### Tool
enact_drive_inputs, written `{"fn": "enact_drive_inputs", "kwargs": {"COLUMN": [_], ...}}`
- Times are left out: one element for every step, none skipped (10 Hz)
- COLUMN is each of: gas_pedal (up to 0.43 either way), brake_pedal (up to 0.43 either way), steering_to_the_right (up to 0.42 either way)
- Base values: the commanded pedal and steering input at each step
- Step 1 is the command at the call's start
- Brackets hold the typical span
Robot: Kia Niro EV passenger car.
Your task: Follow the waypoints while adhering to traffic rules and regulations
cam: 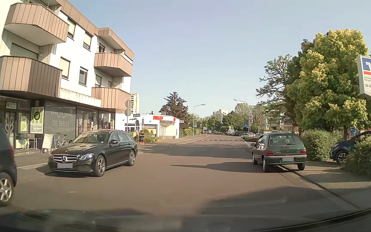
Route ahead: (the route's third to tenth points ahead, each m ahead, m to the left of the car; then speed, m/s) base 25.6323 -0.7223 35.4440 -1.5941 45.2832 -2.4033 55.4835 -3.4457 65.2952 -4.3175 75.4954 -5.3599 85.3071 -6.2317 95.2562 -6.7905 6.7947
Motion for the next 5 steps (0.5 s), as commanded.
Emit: {"fn": "enact_drive_inputs", "kwargs": {"gas_pedal": [0.11, 0.11, 0.11, 0.11, 0.11], "brake_pedal": [0.03, 0.03, 0.03, 0.03, 0.03], "steering_to_the_right": [0.019, 0.022, 0.027, 0.033, 0.04]}}
